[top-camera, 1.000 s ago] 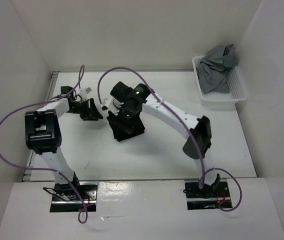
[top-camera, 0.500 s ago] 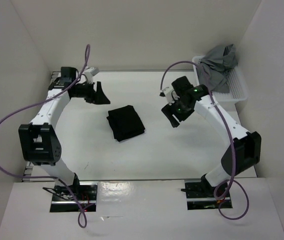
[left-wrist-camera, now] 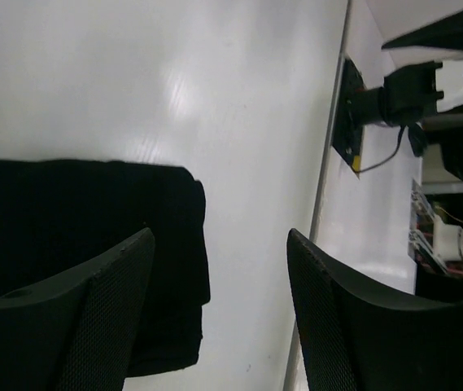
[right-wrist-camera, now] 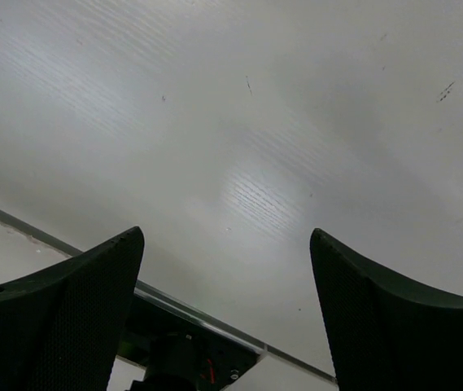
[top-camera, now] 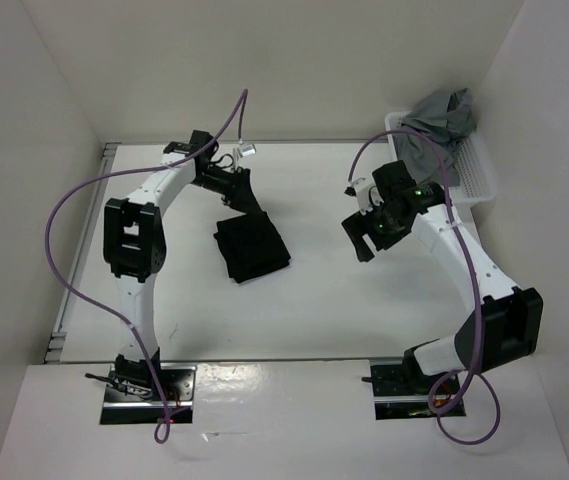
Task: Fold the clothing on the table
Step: Fold the skirt
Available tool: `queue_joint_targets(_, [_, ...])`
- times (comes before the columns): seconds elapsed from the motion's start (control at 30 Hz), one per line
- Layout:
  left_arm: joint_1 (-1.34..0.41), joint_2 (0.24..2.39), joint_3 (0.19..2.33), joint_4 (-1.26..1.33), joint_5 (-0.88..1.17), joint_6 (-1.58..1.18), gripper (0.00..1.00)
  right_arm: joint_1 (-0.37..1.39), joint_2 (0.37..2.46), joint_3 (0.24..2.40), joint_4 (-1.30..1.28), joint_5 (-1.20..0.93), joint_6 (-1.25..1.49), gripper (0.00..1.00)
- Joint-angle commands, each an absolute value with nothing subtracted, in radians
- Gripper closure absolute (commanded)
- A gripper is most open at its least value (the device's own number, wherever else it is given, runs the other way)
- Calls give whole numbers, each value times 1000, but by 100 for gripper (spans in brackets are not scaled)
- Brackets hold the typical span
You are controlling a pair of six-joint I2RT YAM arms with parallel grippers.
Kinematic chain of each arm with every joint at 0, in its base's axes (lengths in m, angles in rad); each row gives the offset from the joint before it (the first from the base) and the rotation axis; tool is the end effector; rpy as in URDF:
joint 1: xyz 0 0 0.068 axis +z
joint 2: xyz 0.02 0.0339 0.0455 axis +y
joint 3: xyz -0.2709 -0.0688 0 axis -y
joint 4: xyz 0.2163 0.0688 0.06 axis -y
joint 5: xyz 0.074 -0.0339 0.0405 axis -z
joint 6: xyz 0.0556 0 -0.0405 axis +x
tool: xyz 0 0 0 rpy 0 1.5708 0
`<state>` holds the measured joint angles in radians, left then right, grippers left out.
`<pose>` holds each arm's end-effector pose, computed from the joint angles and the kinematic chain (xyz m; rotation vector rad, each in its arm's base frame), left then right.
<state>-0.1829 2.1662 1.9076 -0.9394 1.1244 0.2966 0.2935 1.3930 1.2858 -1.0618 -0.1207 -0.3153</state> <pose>0.4158 -0.1279 0.2492 0.8262 2.2084 -1.4476 0.2317 0.0770 0.2977 -0.8517 2.5986 0.1591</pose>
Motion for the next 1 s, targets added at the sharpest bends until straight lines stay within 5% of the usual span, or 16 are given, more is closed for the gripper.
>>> queue_joint_targets(0.0, [-176,2203,1919,-1107,1218,477,27,275,1368,1282,-1034,-133,-304,13])
queue_joint_targets(0.5, [-45,2401,1698,-1094,1184,580,30,238,1368,1241,-1012,-183,-304,13])
queue_joint_targets(0.97, [-47,2332,1531,-927,1000,446,31,238,1293,1200,-965,-192,-276,13])
